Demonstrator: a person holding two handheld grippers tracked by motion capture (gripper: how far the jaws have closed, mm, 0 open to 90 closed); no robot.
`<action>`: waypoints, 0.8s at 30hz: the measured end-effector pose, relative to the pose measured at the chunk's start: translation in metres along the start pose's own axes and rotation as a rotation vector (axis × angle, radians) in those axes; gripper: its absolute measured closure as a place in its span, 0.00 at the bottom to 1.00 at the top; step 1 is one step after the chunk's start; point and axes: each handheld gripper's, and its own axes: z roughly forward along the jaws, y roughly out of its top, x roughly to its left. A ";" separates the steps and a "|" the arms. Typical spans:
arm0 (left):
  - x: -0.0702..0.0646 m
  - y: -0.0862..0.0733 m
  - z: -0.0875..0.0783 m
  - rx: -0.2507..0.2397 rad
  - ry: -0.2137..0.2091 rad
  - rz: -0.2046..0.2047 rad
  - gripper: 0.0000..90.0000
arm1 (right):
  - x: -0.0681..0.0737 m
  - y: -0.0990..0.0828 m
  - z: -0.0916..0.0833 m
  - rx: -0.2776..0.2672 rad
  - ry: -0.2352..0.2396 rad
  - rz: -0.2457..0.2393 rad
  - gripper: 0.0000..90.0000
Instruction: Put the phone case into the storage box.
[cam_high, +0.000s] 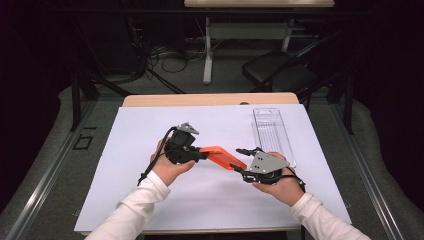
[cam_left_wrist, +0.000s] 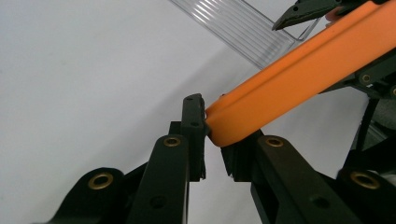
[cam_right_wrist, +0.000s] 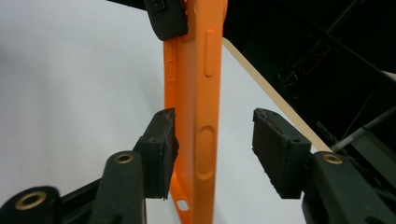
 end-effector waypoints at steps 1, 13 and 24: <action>0.001 0.001 0.001 0.009 -0.002 0.000 0.89 | 0.000 0.000 0.000 -0.002 0.001 0.010 0.53; 0.002 0.012 0.009 0.081 -0.048 -0.038 0.89 | -0.003 0.002 -0.007 -0.033 -0.008 0.060 0.46; 0.003 0.020 0.011 0.160 -0.052 -0.097 0.89 | -0.004 0.003 -0.010 -0.045 -0.012 0.067 0.45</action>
